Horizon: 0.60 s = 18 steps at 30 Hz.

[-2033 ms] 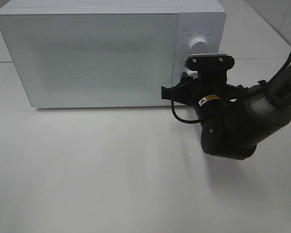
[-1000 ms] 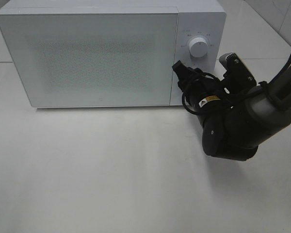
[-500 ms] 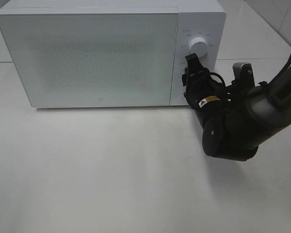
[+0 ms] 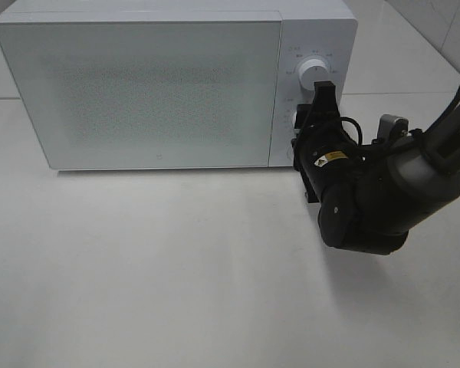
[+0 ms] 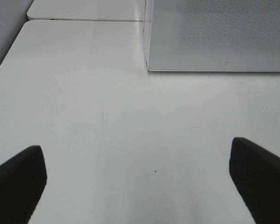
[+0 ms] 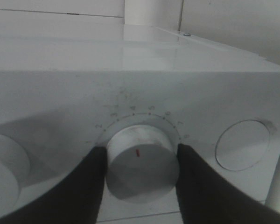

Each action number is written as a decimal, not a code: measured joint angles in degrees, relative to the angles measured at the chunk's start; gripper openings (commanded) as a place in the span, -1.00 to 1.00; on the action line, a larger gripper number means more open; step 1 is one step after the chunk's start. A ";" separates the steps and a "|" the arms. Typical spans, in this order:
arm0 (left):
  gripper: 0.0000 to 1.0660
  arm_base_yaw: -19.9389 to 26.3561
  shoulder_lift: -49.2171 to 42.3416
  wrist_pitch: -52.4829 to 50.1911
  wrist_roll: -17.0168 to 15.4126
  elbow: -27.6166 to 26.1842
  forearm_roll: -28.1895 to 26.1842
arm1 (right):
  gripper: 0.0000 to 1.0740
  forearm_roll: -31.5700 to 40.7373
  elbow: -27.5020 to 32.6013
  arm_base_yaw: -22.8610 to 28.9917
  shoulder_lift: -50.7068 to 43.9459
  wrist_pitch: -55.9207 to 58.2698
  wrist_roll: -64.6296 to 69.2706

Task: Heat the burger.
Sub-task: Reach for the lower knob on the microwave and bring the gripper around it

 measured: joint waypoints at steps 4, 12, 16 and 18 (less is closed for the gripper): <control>0.88 0.00 0.00 0.00 0.00 0.00 0.00 | -0.86 0.17 0.00 0.00 0.00 -0.06 3.27; 0.88 0.00 0.00 0.00 0.00 0.00 0.00 | -0.85 0.69 0.00 0.06 0.00 -0.11 10.26; 0.88 0.00 0.00 0.00 0.00 0.00 0.00 | -0.85 0.80 0.00 0.11 0.00 -0.11 12.78; 0.88 0.00 0.00 0.00 0.00 0.00 0.00 | -0.85 0.86 0.00 0.11 0.00 -0.11 13.69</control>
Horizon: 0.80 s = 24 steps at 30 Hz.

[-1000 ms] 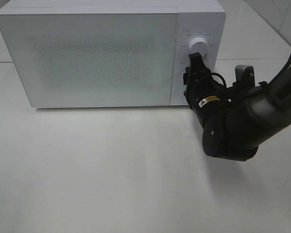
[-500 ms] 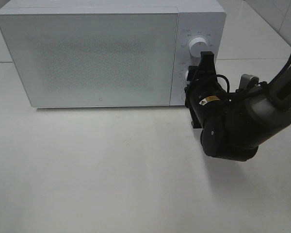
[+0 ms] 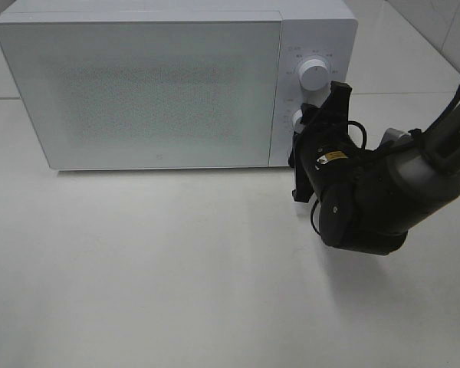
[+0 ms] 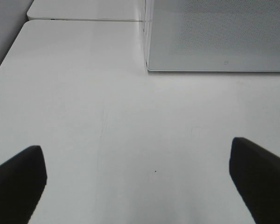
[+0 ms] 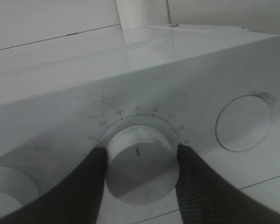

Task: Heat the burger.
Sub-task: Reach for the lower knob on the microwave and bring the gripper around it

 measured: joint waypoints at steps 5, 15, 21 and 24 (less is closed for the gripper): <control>0.88 0.00 0.00 0.00 0.00 0.00 0.00 | -0.82 0.06 0.00 0.00 0.00 0.00 0.46; 0.88 0.00 0.00 0.00 0.00 0.00 0.00 | -0.76 0.17 -0.06 0.06 0.00 0.00 0.29; 0.88 0.00 0.00 0.00 0.00 0.00 0.00 | -0.60 0.52 -0.11 0.17 0.00 0.00 -1.55; 0.88 0.00 0.00 0.00 0.00 0.00 0.00 | -0.46 0.69 -0.11 0.17 0.00 0.00 -2.86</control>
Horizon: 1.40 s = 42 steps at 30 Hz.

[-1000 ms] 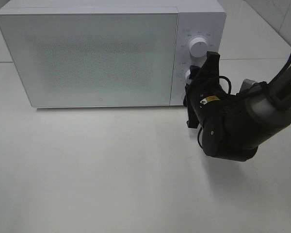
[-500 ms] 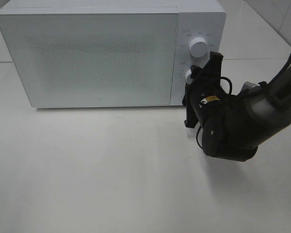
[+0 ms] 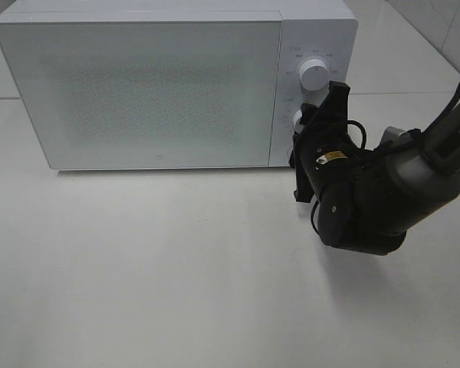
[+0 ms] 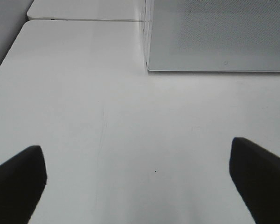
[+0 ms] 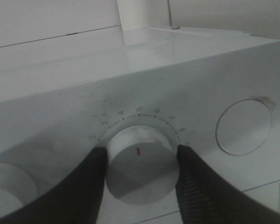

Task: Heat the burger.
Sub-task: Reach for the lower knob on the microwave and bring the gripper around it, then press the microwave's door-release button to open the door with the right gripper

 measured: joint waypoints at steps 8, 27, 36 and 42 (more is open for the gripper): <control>0.88 0.00 0.00 0.00 0.00 0.00 0.00 | 0.24 0.29 0.00 0.00 0.00 0.46 -3.32; 0.88 0.00 0.00 0.00 0.00 0.00 0.00 | 0.40 -6.25 10.14 -0.23 -8.02 1.78 -11.34; 0.88 0.00 0.00 0.00 0.00 0.00 0.00 | 0.40 -9.97 14.90 -0.29 -17.99 15.13 -29.68; 0.88 0.00 0.00 0.00 0.00 0.00 0.00 | 0.40 -9.85 15.07 -0.63 -24.69 27.16 -49.96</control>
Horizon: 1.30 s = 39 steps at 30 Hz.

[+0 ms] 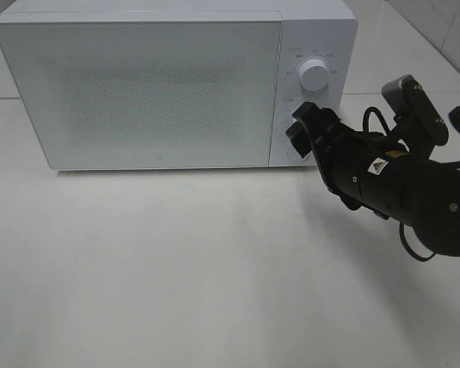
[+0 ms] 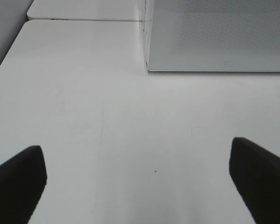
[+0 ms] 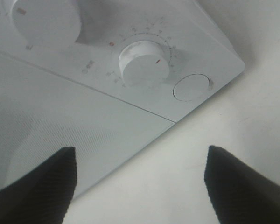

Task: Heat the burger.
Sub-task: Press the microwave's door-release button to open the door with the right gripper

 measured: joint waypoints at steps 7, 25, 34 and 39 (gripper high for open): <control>0.88 0.00 0.00 0.00 0.00 0.00 0.00 | 0.40 0.11 -3.95 -5.21 -6.25 22.75 -25.67; 0.88 0.00 0.00 0.00 0.00 0.00 0.00 | 0.40 -9.63 -16.73 -12.95 -9.63 68.41 -45.78; 0.88 0.00 0.00 0.00 0.00 0.00 0.00 | 0.40 -14.27 -19.60 -12.95 -17.59 83.31 -45.84; 0.88 0.00 0.00 0.00 0.00 0.00 0.00 | 0.40 -15.24 -19.65 -12.95 -25.61 91.85 -45.84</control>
